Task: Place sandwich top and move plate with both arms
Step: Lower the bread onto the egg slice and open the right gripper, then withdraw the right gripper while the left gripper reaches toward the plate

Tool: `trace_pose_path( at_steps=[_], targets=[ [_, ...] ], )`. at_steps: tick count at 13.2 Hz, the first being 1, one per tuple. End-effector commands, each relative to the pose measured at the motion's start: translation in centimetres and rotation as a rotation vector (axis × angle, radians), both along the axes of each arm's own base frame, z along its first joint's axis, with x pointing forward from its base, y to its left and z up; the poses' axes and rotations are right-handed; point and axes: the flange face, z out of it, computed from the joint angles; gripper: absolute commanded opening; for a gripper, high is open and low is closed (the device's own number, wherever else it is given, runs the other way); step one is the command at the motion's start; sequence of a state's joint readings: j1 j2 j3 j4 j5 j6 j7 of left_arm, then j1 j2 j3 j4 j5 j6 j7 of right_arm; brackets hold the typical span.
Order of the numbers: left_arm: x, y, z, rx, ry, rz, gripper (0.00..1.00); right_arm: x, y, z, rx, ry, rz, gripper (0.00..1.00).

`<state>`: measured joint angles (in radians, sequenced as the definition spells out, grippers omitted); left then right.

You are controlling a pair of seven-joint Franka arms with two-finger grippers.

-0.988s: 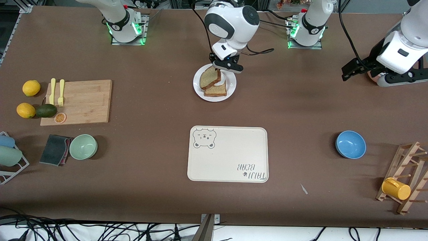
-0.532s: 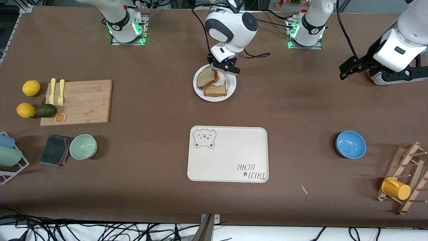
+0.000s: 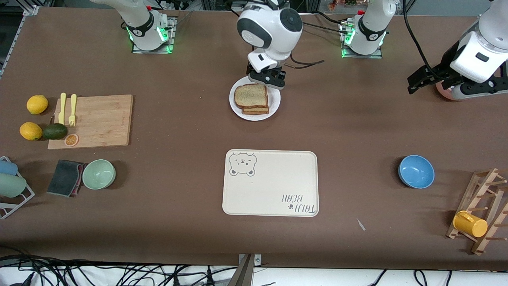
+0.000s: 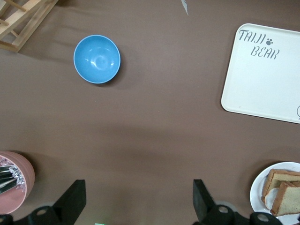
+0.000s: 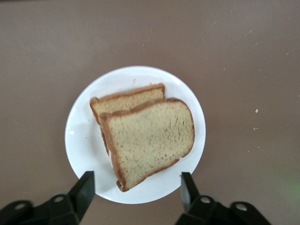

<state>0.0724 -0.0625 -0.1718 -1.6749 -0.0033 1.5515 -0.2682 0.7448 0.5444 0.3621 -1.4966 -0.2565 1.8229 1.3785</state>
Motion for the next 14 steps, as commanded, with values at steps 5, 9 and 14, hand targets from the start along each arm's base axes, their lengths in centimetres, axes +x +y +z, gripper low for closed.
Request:
trace_pose_path(
  at_steps=[5,9,14],
  targets=[
    [0.6,-0.1,-1.7,0.012,0.025,-0.015,1.00,7.1,-18.8,11.1,0.125,-0.118,0.033,1.00],
    [1.2,-2.3,-6.6,0.002,-0.017,-0.057,1.00,15.0,-32.4,14.8,0.213,-0.029,0.056,1.00],
    [1.1,-4.6,-13.0,-0.016,-0.043,-0.095,1.00,20.1,-46.7,19.4,0.199,0.059,0.109,1.00]
  ],
)
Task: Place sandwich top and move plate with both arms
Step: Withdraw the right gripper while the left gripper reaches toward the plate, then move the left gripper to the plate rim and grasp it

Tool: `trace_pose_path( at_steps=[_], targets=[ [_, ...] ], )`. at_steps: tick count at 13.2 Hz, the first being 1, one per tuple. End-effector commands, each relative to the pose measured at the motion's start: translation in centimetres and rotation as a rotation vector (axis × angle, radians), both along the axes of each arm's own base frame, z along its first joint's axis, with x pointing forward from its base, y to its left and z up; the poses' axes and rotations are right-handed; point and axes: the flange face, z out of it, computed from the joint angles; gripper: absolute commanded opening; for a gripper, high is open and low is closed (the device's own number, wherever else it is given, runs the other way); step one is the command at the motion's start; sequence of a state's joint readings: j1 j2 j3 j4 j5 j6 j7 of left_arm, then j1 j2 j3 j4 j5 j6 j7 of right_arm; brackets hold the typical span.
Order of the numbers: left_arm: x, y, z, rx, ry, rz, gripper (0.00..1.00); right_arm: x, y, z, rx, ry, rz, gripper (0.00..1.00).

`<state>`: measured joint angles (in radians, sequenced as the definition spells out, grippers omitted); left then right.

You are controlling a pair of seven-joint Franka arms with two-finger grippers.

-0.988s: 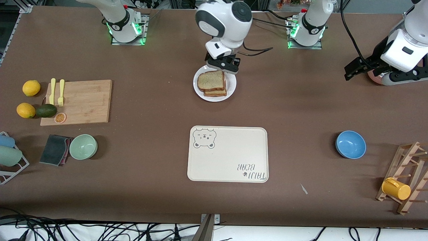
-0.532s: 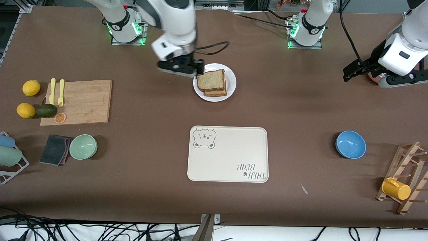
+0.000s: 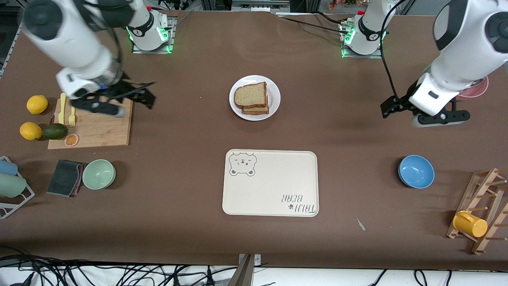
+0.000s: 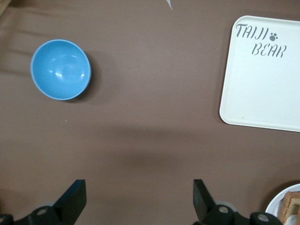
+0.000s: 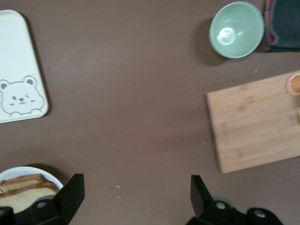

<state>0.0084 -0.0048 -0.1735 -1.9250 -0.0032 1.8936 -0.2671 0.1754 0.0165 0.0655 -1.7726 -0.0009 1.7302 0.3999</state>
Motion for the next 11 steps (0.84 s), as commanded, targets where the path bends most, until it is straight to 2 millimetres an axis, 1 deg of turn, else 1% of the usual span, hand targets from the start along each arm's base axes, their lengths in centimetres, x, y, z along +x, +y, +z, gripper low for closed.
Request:
trace_pose_path(
  at_steps=[1,2,3,4,5,6,7,8,9,11],
  targets=[
    [-1.2,-1.3,-1.7,0.002,0.007,-0.033,1.00,1.3,-4.7,2.0,0.026,0.020,0.027,1.00],
    [-1.3,-1.7,-1.8,0.002,0.010,-0.042,1.00,1.6,-6.3,3.7,0.029,-0.007,-0.002,1.00],
    [-1.4,-1.7,-2.1,0.003,0.016,-0.053,1.00,2.0,-7.7,5.5,0.022,-0.030,-0.017,1.00],
    [-1.3,-1.7,-2.2,0.003,0.019,-0.052,1.00,2.5,-8.3,6.0,0.010,-0.004,0.011,1.00],
    [-1.1,-1.7,-3.8,0.003,0.048,-0.053,1.00,2.6,-9.5,6.6,0.008,-0.005,0.031,1.00],
    [-1.1,-1.9,-4.8,0.004,0.070,-0.058,1.00,2.7,-11.6,6.8,0.012,-0.007,0.016,1.00],
    [-1.0,-1.8,-5.4,0.002,0.076,-0.065,1.00,2.8,-12.5,7.6,0.010,-0.022,0.010,1.00],
    [-1.0,-2.3,-6.5,0.001,0.092,-0.086,1.00,2.7,-13.1,7.9,0.009,-0.025,0.001,1.00],
    [-1.0,-2.7,-7.1,-0.016,0.079,-0.084,1.00,2.9,-13.5,7.9,0.000,-0.024,-0.004,1.00],
    [-1.2,-3.1,-8.9,-0.076,0.091,-0.051,1.00,2.8,-15.2,7.8,0.012,-0.017,0.043,1.00]
  ],
)
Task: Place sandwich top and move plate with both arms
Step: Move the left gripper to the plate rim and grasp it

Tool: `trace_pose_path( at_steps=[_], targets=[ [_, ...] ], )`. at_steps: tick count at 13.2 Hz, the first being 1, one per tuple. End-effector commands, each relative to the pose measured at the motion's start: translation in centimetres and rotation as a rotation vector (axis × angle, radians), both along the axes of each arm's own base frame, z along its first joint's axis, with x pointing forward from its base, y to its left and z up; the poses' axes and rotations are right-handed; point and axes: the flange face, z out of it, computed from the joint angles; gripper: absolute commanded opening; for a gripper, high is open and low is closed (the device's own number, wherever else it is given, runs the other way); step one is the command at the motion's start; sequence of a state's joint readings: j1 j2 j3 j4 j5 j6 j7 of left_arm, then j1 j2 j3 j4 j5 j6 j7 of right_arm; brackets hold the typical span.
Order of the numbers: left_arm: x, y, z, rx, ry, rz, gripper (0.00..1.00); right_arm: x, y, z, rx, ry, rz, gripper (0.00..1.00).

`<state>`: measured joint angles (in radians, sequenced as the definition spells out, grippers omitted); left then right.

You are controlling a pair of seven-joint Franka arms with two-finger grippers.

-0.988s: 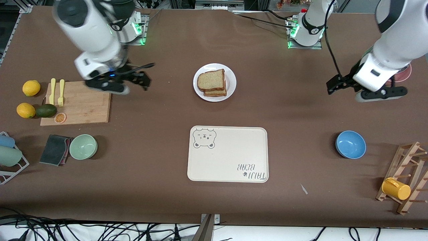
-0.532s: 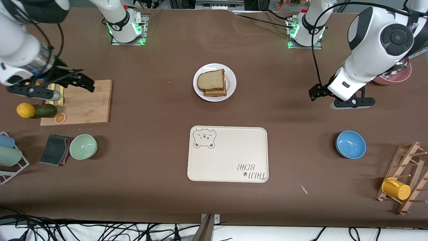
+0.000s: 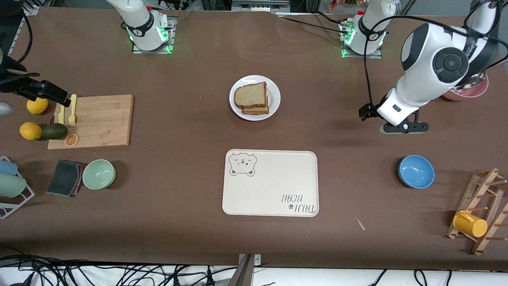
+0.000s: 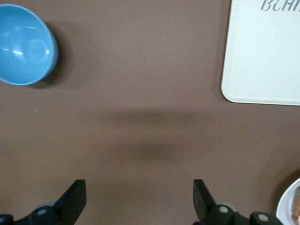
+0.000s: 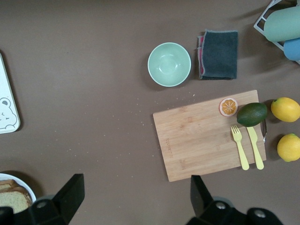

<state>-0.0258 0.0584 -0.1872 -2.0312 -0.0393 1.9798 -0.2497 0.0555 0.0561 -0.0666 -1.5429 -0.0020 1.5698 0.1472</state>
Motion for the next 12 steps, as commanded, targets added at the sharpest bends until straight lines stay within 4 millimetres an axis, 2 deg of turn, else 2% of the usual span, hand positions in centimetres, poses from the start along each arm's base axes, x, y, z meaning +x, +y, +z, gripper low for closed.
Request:
trace_pose_path(
  at_steps=[1,4,5,7,10,12],
  targets=[
    [-0.3,-0.5,-1.9,-0.048,0.006,0.000,1.00,0.3,-1.5,0.5,0.006,0.006,0.078,1.00],
    [-1.9,-1.3,-5.9,-0.051,-0.030,-0.010,1.00,0.2,-1.4,0.1,0.034,0.029,0.080,1.00],
    [-2.9,-1.9,-8.5,-0.052,-0.031,-0.020,1.00,0.3,-1.7,-0.5,0.041,0.049,0.081,1.00],
    [-4.8,-3.8,-11.8,-0.075,-0.013,-0.032,1.00,0.0,-1.6,-0.7,0.043,0.062,0.094,1.00],
    [-6.3,-4.9,-13.4,-0.084,0.022,-0.040,1.00,-0.2,-1.6,-0.8,0.045,0.078,0.124,1.00],
    [-8.1,-7.4,-15.6,-0.195,0.072,0.075,1.00,0.0,-0.4,-0.7,0.034,0.072,0.136,1.00]
  ],
)
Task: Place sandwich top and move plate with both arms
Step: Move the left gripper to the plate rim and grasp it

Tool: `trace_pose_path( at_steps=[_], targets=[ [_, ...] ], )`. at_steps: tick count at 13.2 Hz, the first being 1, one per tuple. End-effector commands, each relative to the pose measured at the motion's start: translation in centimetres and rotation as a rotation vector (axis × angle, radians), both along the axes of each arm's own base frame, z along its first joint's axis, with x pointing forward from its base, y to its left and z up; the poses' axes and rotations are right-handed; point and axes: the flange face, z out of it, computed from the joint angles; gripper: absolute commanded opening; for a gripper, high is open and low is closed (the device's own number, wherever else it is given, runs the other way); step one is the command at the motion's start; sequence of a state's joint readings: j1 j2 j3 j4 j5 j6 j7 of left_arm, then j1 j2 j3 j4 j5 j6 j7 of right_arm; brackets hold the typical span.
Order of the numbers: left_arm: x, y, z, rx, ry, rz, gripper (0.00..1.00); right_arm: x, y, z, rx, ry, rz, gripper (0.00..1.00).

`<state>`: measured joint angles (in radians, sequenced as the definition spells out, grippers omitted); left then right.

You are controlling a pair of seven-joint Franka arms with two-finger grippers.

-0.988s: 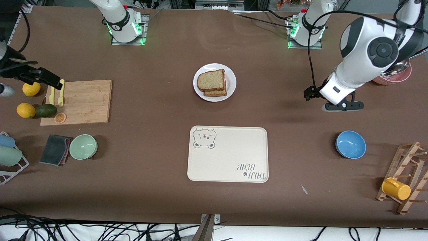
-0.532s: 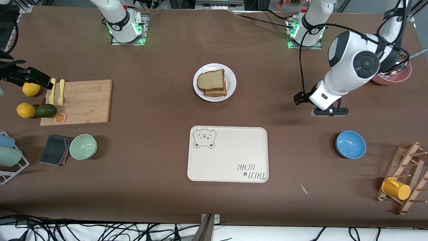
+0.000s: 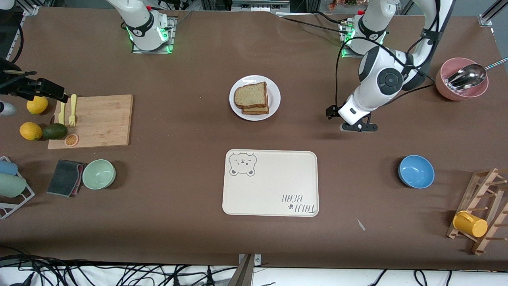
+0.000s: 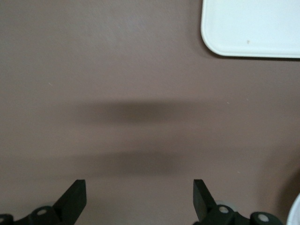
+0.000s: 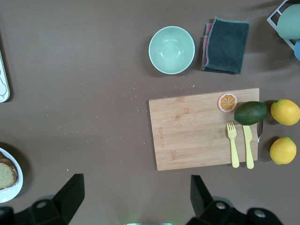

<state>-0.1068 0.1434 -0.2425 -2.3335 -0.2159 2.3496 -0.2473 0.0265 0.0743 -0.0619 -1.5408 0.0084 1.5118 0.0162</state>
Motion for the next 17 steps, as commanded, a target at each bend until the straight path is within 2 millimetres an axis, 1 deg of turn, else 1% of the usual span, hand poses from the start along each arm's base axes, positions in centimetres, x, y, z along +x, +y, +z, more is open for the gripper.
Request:
trace_pose_path(
  at_steps=[1,2,3,5,6,7,8,9,10,12,13,15,17],
  targets=[
    [-1.9,-2.4,-2.0,-0.139,0.038,0.104,1.00,0.4,1.3,0.4,0.012,-0.001,0.036,1.00],
    [-2.2,-3.0,-2.4,-0.187,0.044,0.087,1.00,0.7,1.2,-0.2,0.010,0.008,0.033,1.00],
    [-2.3,-3.0,-3.0,-0.232,0.051,0.079,1.00,1.0,1.1,-0.6,0.009,0.010,0.030,1.00],
    [-2.8,-3.1,-4.0,-0.352,0.057,0.085,1.00,1.1,1.2,-0.3,0.009,-0.010,0.033,1.00],
    [-3.2,-3.1,-4.9,-0.407,0.058,0.072,1.00,1.0,1.3,-0.1,0.009,-0.013,0.034,1.00],
    [-3.8,-3.6,-5.9,-0.458,0.056,0.040,1.00,0.9,1.2,0.1,0.009,-0.015,0.033,1.00],
    [-4.5,-3.8,-6.5,-0.508,0.050,0.048,1.00,0.9,1.2,0.0,0.008,-0.013,0.033,1.00],
    [-5.2,-4.4,-7.3,-0.548,0.045,0.021,1.00,0.9,1.3,0.0,0.008,-0.011,0.034,1.00],
    [-6.3,-5.9,-8.1,-0.580,0.035,-0.048,1.00,0.9,1.2,0.0,0.008,-0.011,0.033,1.00],
    [-7.6,-7.5,-9.3,-0.648,0.032,-0.006,0.99,0.9,1.3,0.1,-0.001,-0.013,0.036,1.00],
    [-8.0,-7.9,-9.6,-0.665,0.023,-0.019,0.96,0.8,1.5,0.1,-0.016,-0.011,0.043,1.00],
    [-8.5,-8.9,-9.5,-0.672,0.017,-0.059,0.90,0.8,2.5,0.1,-0.027,-0.011,0.063,1.00],
    [-8.8,-9.1,-10.0,-0.682,0.024,-0.029,0.86,0.9,2.6,0.0,-0.048,-0.009,0.071,1.00]
  ],
)
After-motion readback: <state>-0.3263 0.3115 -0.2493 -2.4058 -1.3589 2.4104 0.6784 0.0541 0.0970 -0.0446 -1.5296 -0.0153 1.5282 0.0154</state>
